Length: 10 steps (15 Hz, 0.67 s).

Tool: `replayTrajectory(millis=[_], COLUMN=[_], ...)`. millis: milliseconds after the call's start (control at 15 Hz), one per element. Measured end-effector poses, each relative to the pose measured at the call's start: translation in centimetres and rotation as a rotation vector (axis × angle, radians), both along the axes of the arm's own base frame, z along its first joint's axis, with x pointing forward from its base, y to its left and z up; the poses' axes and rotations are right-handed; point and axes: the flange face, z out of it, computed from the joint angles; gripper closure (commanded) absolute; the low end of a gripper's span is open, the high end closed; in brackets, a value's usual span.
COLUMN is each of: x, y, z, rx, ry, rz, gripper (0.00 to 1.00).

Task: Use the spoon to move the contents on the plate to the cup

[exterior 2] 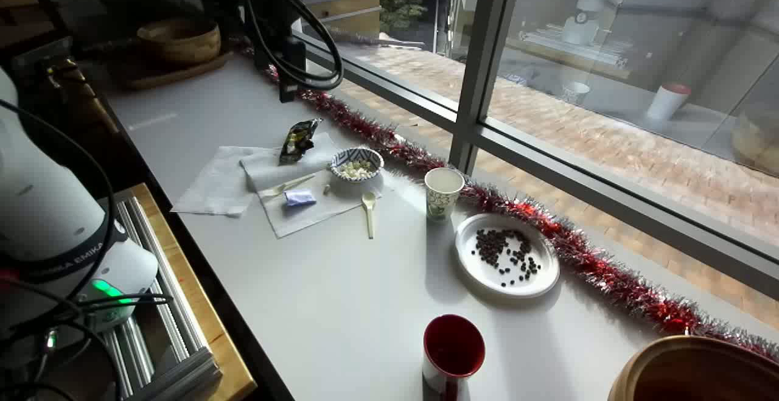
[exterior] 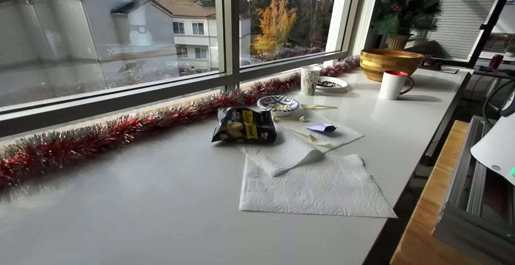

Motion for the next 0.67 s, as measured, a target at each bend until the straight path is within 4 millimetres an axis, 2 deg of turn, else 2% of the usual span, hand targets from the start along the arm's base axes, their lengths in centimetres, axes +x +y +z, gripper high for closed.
replayTrajectory(millis=[533, 667], x=[0.0, 0.42], y=[0.01, 0.22], z=[0.01, 0.09], rx=[-0.001, -0.015], ry=[0.0, -0.037], rz=[0.0, 0.063], gripper=[0.0, 0.0])
